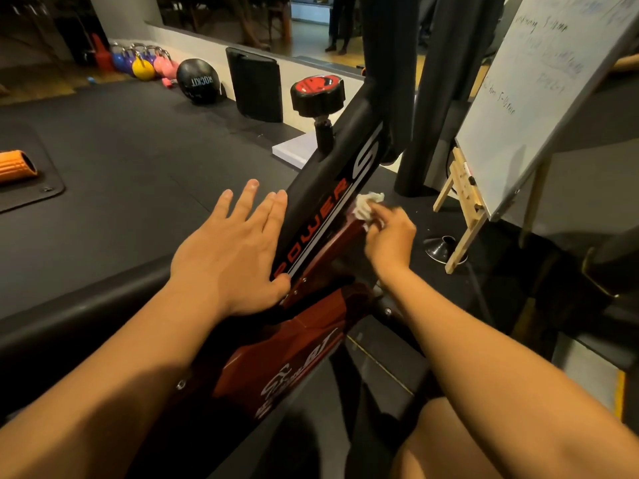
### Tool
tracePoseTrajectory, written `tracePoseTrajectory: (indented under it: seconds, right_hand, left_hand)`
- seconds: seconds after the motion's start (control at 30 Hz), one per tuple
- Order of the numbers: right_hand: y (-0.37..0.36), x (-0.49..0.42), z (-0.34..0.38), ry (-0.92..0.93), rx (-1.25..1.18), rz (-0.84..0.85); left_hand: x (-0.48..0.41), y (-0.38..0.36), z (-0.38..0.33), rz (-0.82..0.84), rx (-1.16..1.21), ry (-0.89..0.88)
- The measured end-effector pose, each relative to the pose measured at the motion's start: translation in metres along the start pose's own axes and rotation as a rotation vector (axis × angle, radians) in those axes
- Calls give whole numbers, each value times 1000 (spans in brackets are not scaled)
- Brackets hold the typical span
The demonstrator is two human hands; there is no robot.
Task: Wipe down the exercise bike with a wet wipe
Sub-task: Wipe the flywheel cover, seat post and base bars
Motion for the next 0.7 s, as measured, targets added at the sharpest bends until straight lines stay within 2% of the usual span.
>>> tracePoseTrajectory:
  seconds: [0.03,0.1,0.17,0.27,0.4,0.53,0.6,0.7]
  right_hand:
    - [-3,2,0,-39,-7,-21]
    - [-13,29,7,-5,-68,7]
    - [-15,56,8,132,-49,65]
    - [-15,23,-2,309,138,119]
    - [-28,-35,-15,137,373,222]
    - [-14,-5,-19,-190,209,136]
    - [-10,31,-9,-208,122,97]
    - [-22,94,13,-97,12,125]
  left_hand:
    - [0,0,0,-2,5,2]
    - [-1,0,0,-7,10,8]
    - [0,0,0,-3,1,10]
    - [1,0,-1,-3,-6,-2]
    - [0,1,0,-13,14,3]
    - [0,0,1,-27,35,24]
    - [0,-1,0,-22,41,19]
    - [-1,0,1,-25,43,23]
Point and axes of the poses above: each hand's wrist, its own x-axis away from the middle knuckle, its own y-axis out of the back of the hand, z = x × y, the point moved 3 cm from there along -x, towards the middle knuckle, and after that the axes turned 11 degrees about -z, right-handed, at the moved point
